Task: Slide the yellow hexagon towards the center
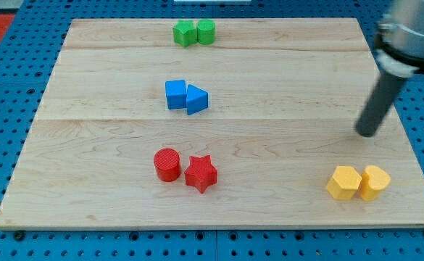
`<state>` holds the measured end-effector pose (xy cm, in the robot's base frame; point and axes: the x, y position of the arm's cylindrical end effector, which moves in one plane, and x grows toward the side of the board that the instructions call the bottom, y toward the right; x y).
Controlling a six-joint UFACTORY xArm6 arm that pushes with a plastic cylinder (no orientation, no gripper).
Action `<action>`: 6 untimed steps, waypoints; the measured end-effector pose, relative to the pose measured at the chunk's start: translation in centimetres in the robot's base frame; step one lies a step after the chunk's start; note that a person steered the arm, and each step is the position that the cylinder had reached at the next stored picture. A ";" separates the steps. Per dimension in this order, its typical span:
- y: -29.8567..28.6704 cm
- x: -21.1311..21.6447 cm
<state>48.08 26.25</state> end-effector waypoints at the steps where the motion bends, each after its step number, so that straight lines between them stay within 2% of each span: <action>1: 0.9 10.6; 2: -5.0 12.7; 3: -9.0 5.4; 4: -13.1 0.6; 6: -7.7 0.7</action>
